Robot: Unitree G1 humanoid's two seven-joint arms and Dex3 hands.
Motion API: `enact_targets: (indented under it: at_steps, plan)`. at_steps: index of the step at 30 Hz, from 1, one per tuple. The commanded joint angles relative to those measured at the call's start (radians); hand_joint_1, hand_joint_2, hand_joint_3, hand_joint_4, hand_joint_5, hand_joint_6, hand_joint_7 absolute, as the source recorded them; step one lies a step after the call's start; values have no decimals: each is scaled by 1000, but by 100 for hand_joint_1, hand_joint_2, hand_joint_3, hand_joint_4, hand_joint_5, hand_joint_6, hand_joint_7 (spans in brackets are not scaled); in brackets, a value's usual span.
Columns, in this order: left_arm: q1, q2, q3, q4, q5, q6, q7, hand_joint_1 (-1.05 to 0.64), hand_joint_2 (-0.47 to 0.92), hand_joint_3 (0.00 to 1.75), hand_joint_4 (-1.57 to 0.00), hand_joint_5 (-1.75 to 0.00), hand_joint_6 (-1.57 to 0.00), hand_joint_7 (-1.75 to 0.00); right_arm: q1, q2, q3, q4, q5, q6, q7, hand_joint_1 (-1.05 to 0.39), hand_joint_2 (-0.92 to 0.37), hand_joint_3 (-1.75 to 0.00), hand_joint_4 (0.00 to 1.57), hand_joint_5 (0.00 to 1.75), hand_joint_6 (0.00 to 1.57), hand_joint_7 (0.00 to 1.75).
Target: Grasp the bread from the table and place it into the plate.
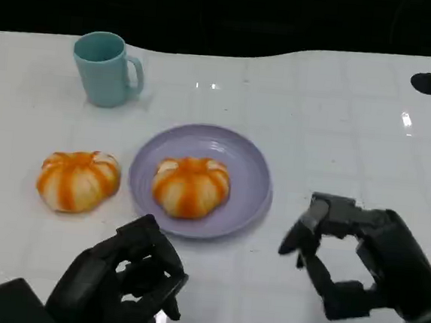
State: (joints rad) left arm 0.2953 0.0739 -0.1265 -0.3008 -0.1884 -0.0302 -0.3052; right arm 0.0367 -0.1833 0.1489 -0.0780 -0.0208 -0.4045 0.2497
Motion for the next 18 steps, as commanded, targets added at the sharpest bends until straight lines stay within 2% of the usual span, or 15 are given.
enact_targets:
  at_steps: [1, 6, 11, 18]
  plan:
    - [6, 11, 4, -4, 8, 0, 5, -50, 92, 45, -65, -175, -44, -171, 82, -41, -45, -78, 22, 25, 17, -12, -35, -142, 84, 174, 82, 141]
    - [5, 15, 14, -7, -7, 10, 0, -50, 92, 45, -65, -175, -44, -171, 161, -47, -72, -148, 17, 57, 7, -13, -36, -138, 82, 175, 79, 141]
    - [-1, 20, 27, 13, -12, -5, -11, -50, 92, 44, -65, -175, -43, -171, 213, -25, -68, -183, -8, 90, -16, -11, -36, -140, 81, 175, 76, 144]
    - [-3, 27, 34, 25, -5, -23, -19, -50, 92, 44, -65, -175, -44, -171, 222, -7, -72, -133, -50, 52, -53, -11, -38, -139, 83, 175, 74, 143]
